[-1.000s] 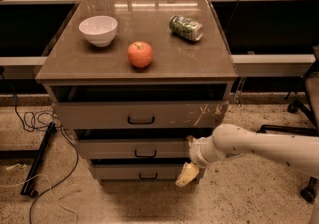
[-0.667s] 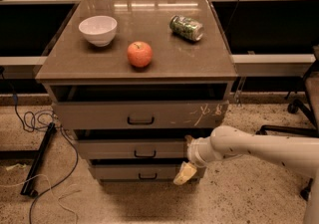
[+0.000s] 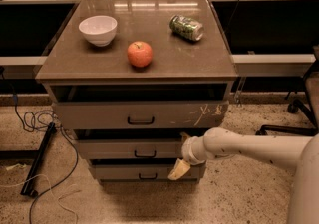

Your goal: Open middle drawer

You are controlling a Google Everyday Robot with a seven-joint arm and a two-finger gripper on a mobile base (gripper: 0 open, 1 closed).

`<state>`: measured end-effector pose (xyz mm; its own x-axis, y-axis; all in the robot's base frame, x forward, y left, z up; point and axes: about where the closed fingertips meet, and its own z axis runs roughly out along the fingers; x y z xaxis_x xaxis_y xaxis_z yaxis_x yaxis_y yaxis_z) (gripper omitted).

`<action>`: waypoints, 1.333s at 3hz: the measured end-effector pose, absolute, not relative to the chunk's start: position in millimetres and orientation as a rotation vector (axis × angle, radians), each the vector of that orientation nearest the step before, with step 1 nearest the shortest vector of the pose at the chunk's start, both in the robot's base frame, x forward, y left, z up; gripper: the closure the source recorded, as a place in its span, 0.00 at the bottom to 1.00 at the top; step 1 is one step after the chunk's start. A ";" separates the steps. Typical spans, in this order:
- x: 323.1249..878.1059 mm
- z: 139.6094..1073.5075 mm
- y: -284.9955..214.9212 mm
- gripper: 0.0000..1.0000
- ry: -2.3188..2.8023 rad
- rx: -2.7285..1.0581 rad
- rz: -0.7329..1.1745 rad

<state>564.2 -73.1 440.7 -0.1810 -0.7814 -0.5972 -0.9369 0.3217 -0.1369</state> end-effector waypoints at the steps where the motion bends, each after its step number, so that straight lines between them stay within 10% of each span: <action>1: 577.1 425.5 -68.8 0.00 1.993 -1.503 0.340; 4: 577.2 424.6 -68.5 0.66 1.994 -1.502 0.342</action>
Offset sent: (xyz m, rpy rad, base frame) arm 0.0108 0.0037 -0.0125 0.0060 -0.0186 0.0013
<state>577.2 -68.5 424.6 -0.1686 -0.7761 -0.6077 -0.9342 0.3225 -0.1527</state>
